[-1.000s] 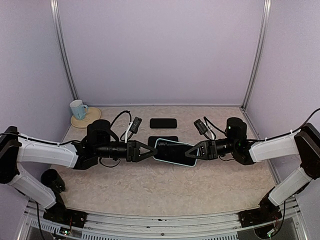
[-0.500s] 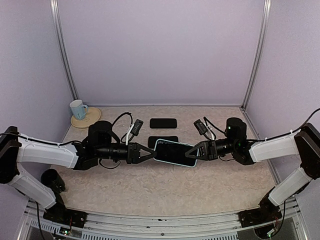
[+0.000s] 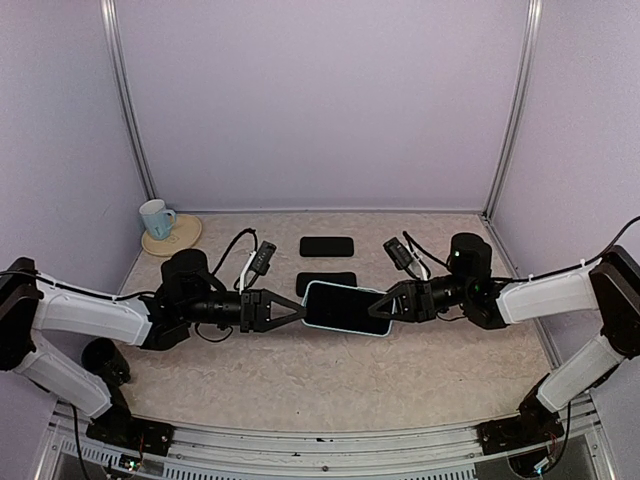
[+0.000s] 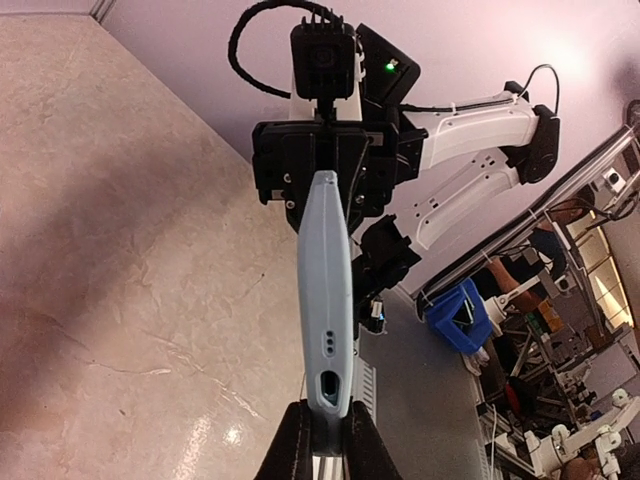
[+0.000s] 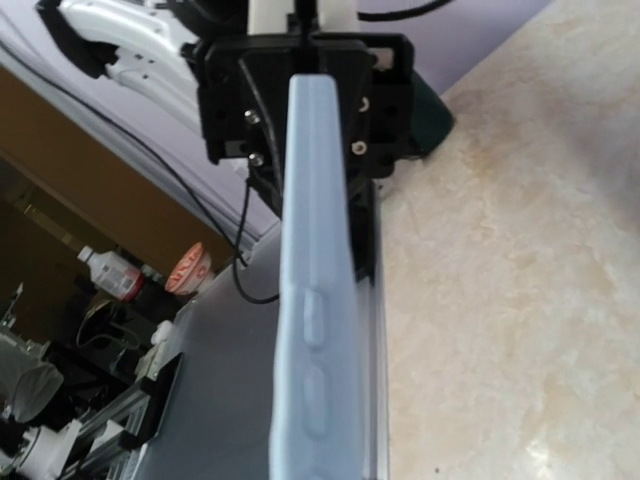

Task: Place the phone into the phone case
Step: Press the corner of the phone case at the bottom right corner of the phone case.

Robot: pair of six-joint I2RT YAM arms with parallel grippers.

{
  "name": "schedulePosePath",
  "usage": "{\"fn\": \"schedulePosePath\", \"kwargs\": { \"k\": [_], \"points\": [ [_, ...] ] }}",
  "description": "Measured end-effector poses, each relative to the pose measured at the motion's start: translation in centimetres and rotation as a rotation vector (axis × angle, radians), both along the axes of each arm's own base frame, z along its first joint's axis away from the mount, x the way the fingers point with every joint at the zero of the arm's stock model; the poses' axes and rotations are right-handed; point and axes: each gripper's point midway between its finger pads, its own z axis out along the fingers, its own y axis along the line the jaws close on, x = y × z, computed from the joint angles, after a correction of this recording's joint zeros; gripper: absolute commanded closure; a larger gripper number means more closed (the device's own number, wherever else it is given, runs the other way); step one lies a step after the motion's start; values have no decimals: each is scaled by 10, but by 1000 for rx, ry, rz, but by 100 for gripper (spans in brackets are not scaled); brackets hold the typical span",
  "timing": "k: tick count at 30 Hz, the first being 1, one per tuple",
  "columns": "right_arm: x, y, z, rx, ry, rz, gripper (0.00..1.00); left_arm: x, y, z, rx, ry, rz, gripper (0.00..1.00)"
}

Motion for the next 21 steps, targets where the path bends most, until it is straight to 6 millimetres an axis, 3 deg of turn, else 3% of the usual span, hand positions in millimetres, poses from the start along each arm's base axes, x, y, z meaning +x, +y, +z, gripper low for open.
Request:
{"fn": "schedulePosePath", "kwargs": {
  "k": [4, 7, 9, 13, 16, 21],
  "points": [
    [-1, 2, 5, 18, -22, 20, 100, -4, 7, 9, -44, -6, -17, 78],
    [8, -1, -2, 1, 3, -7, 100, -5, 17, 23, -91, -26, -18, 68],
    [11, -1, -7, -11, 21, -17, 100, -4, 21, 33, -124, -43, -19, 53],
    [12, -2, -10, -20, 33, -23, 100, -5, 22, 38, -140, -48, -26, 33],
    [12, -2, -10, -22, 35, -23, 100, 0, 21, 29, -106, -35, 5, 26],
    [12, -2, -11, -30, 44, -30, 100, 12, 17, 12, -25, -22, 73, 23]
  ]
}}
